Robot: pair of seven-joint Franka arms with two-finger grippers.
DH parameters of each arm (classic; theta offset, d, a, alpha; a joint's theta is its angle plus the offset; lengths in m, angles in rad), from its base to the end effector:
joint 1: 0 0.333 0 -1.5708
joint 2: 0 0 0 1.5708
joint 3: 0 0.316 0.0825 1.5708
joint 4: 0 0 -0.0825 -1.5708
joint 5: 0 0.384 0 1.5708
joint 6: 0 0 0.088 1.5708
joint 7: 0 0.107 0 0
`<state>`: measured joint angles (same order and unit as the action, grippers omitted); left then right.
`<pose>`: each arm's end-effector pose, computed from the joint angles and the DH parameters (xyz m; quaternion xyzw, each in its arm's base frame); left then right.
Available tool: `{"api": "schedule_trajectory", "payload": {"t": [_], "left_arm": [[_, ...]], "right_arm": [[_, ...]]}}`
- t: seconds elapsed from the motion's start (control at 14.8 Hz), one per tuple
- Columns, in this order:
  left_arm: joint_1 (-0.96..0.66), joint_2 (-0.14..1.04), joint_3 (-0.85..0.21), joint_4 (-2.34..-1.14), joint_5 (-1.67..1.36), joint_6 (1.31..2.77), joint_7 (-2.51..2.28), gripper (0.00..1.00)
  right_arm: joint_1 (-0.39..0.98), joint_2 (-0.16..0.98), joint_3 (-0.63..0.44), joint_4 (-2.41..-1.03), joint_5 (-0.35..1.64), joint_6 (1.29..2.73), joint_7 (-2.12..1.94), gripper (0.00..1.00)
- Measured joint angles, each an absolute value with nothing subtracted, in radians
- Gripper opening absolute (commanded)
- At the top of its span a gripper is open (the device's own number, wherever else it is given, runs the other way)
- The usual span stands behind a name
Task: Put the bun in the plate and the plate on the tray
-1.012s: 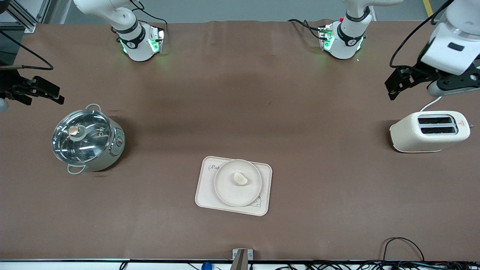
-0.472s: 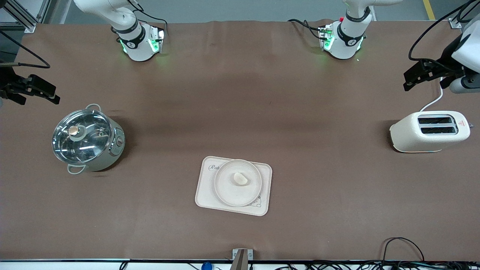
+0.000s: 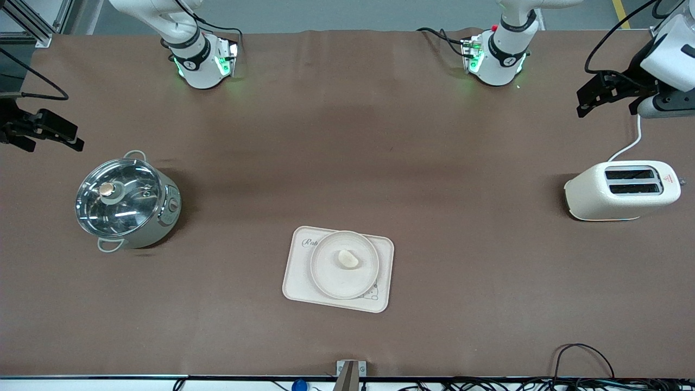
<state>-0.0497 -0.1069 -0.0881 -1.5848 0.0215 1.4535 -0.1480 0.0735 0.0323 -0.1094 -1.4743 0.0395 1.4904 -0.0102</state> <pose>0.5036 -0.0702 0.6645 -0.9998 -0.0065 0.0101 0.0170 0.5566 -0.0144 0.6449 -0.9997 0.0114 0.0076 0.0181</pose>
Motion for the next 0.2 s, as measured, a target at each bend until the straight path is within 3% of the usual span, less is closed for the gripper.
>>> {"api": "schedule_trajectory", "payload": {"t": [0.2], "left_arm": [[-0.048,-0.11,-0.087,-1.583,0.021,1.455,-0.148,1.0]], "right_arm": [[0.061,0.009,-0.108,-1.504,0.039,1.492,-0.01,1.0]]}}
